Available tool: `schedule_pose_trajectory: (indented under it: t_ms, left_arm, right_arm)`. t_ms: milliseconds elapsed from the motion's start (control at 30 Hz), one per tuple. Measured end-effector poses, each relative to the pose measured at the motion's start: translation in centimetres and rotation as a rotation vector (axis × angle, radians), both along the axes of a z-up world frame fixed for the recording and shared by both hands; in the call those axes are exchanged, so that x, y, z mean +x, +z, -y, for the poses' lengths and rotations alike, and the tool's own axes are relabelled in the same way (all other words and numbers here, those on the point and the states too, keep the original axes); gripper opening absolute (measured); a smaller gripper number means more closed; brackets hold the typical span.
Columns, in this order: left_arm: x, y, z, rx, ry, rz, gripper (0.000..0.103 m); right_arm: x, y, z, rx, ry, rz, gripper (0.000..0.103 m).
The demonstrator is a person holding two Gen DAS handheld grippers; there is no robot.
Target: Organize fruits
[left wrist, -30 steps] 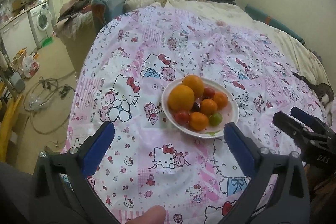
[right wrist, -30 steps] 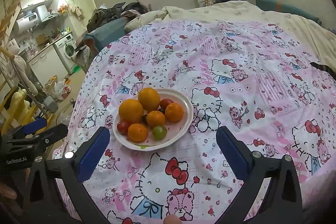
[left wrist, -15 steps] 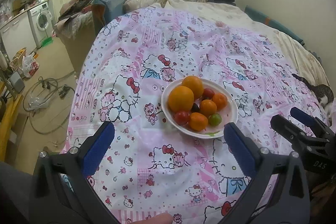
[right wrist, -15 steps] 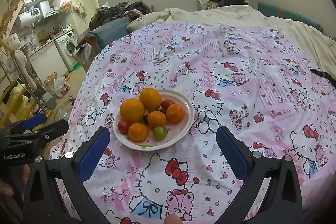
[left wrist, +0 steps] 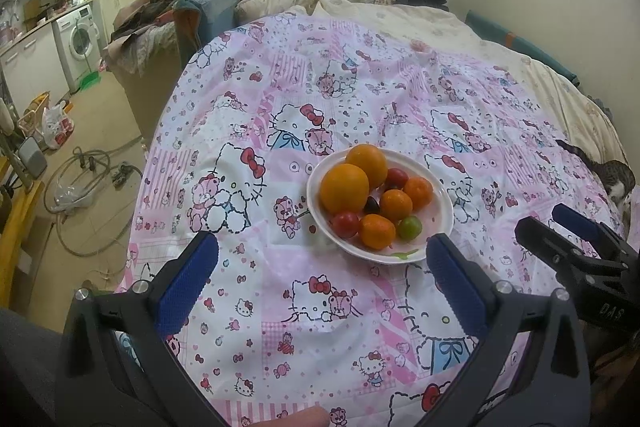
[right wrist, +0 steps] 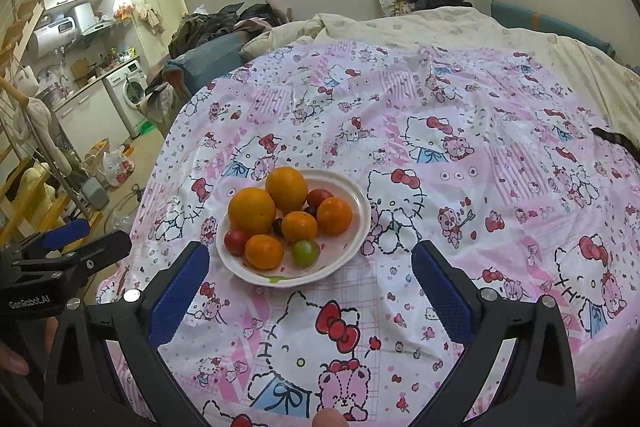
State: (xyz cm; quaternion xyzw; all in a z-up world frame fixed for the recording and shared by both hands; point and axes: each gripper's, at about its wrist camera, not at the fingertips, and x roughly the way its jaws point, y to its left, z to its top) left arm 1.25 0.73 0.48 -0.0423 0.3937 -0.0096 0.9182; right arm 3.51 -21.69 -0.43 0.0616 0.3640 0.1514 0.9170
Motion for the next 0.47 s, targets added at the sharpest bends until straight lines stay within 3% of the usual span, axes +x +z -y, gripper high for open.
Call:
schedule_pose_trajectory:
  t_ms: [467]
  left_arm:
    - [0.03,-0.07,0.06,0.004,0.001,-0.004,0.103]
  right_arm:
    - [0.01,-0.06,-0.08,0.003,0.005,0.002,0.103]
